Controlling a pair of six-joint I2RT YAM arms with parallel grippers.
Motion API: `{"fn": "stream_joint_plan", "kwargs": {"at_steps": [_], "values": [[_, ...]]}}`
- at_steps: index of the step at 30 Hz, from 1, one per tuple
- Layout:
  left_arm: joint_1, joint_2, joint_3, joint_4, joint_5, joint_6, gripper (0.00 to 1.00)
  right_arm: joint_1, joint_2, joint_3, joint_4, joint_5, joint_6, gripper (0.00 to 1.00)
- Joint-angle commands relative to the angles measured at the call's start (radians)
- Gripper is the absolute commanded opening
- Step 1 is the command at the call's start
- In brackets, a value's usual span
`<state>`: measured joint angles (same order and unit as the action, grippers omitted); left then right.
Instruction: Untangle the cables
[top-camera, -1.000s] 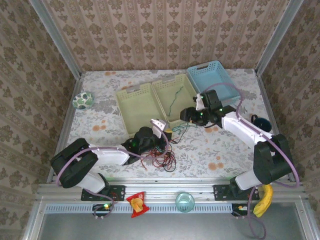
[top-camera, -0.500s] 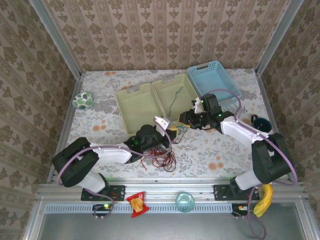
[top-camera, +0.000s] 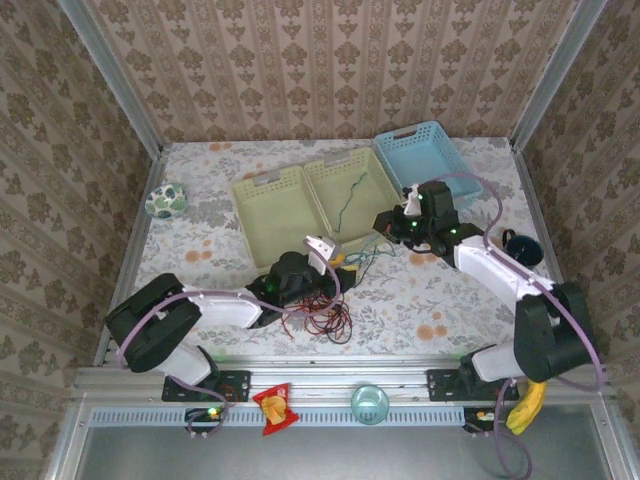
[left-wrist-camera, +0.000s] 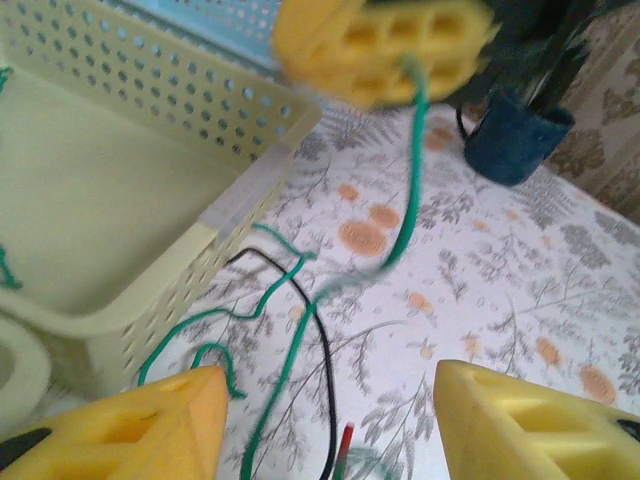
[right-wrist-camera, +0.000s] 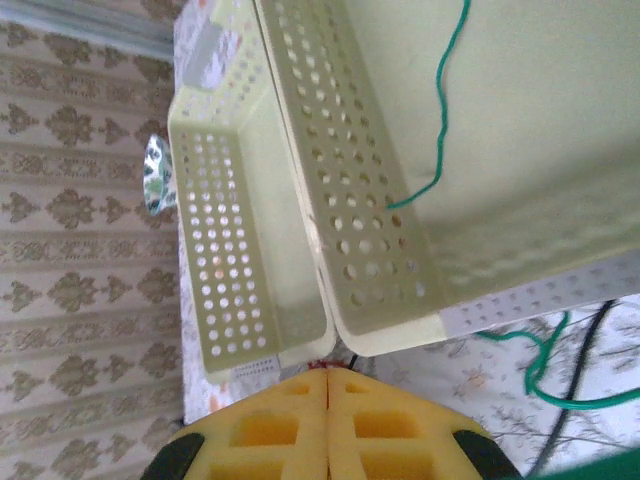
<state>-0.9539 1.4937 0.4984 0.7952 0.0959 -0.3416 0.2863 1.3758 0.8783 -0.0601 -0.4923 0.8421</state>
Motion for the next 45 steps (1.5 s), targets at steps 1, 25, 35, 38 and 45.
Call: {"fn": "stream_joint_plan", "kwargs": {"at_steps": [1,25,35,38,45], "values": [[0.005,-0.069,-0.03,-0.064,-0.034,0.004,0.57,-0.007,-0.065,0.019,-0.094,0.119,-0.074,0.0],[0.023,-0.264,-0.106,-0.093,-0.142,0.014,0.69,-0.071,0.281,0.447,-0.029,0.216,-0.15,0.0],[0.035,-0.254,-0.086,-0.152,-0.145,0.021,0.7,-0.047,0.591,0.653,-0.148,0.171,-0.152,0.07],[0.035,-0.236,-0.076,-0.155,-0.142,0.027,0.7,-0.039,0.593,0.645,-0.166,0.152,-0.147,0.49],[0.028,-0.182,-0.05,-0.141,-0.14,0.028,0.7,-0.041,0.417,0.518,-0.181,0.269,-0.161,0.64]]}}
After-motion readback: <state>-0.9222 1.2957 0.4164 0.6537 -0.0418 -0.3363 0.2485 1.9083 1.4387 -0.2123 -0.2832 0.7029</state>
